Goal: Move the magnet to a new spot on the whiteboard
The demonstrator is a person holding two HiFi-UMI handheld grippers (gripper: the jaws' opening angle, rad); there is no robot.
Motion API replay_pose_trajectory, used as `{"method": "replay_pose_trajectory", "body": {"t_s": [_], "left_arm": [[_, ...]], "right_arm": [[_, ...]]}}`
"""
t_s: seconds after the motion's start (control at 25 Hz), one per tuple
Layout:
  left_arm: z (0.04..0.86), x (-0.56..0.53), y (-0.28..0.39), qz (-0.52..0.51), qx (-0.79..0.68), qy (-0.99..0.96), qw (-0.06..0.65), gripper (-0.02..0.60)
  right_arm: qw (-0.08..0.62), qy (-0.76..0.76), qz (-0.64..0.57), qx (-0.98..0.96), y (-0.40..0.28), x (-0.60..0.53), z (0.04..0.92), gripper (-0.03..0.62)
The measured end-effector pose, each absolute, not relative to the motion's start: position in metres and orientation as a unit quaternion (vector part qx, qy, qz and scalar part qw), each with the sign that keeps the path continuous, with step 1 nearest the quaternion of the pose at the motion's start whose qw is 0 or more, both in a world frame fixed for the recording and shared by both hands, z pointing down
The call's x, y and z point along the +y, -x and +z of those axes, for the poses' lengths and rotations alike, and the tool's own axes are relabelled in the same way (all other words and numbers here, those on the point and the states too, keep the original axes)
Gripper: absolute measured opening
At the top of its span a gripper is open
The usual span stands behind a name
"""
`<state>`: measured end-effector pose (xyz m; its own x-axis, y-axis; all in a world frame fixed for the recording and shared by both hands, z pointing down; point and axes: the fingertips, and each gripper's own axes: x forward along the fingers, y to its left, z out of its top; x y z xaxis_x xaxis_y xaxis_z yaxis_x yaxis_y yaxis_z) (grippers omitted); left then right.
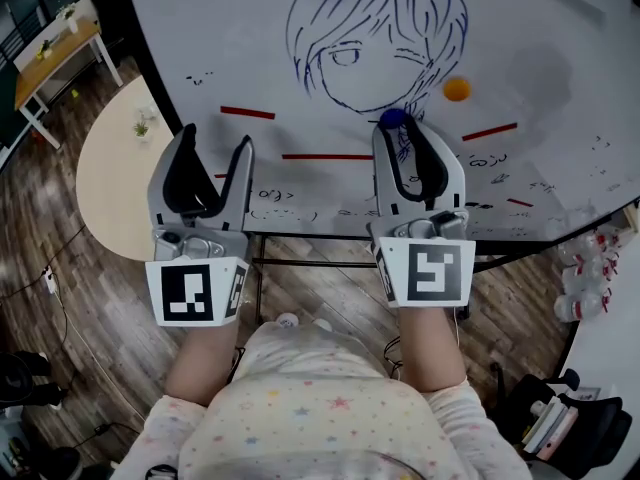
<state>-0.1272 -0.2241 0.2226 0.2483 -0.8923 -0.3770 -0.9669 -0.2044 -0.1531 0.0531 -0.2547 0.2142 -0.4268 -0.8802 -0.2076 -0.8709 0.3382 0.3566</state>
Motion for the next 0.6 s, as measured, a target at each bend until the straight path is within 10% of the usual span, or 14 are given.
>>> {"method": "replay_pose_trajectory", "body": {"t_s": [0.6], "left_arm": [[0.2251,-0.2307,0.1184,0.1,0.592,0.779,0.179,0.236]], "right_arm": [[0.009,-0.541,-0.241,-0.806,-0.0494,-0.2559,0.2106,0.123]]}}
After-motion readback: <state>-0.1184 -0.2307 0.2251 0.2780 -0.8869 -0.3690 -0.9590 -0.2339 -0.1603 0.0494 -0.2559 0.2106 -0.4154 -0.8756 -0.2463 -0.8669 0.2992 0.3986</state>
